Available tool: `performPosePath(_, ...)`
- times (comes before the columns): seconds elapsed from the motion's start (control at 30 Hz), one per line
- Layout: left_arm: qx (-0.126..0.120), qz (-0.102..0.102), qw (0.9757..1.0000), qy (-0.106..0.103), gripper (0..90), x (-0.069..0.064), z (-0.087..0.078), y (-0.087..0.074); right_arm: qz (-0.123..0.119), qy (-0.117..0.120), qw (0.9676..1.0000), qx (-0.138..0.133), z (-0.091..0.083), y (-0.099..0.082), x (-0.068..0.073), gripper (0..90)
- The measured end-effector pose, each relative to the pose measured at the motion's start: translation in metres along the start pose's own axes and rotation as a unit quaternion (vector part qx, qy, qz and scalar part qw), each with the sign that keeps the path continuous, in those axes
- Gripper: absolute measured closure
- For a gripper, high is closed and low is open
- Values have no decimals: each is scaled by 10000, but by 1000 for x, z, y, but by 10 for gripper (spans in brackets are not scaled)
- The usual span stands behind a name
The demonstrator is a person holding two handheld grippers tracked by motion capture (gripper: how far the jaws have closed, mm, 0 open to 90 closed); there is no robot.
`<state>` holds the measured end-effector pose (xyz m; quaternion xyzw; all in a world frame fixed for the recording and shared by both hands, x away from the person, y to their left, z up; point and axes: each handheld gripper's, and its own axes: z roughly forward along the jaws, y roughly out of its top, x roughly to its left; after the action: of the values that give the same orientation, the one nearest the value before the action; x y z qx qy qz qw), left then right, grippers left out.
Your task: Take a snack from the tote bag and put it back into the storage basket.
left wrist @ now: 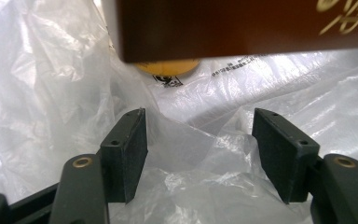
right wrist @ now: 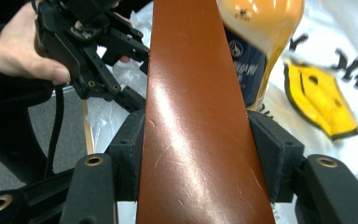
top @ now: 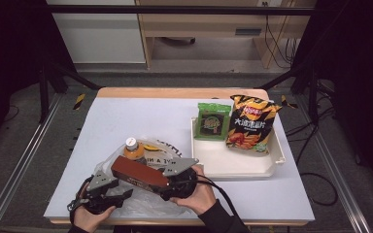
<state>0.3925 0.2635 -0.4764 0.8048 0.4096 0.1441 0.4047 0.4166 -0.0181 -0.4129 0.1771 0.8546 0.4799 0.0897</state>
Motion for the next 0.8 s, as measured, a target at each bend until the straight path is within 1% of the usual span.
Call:
performPosePath(0.13, -81, -25, 10000, -5, 349, 0, -2, 1, -21, 4, 9999, -120, -7, 8, 0, 436)
performPosePath(0.3, -161, 1, 9999, 5, 341, -1, -4, 2, -91, 1, 9996, -269, -20, 21, -1, 436)
performPosePath(0.4, -178, -33, 9998, 10, 339, 0, -4, 2, -125, -28, 9993, -353, -27, 25, 0, 436)
performPosePath(0.6, -251, -48, 9997, 9, 337, -1, -5, 2, -170, -109, 9989, -425, -40, 27, 1, 436)
performPosePath(0.63, -257, -17, 9997, 13, 336, 0, -6, 3, -167, -114, 9988, -444, -43, 27, 1, 437)
performPosePath(0.73, -332, -44, 9994, 4, 330, -1, -8, 4, -141, -193, 9984, -517, -53, 26, -1, 437)
performPosePath(0.8, -406, -96, 9991, -58, 323, -2, -11, 6, -130, -253, 9981, -552, -60, 25, -3, 436)
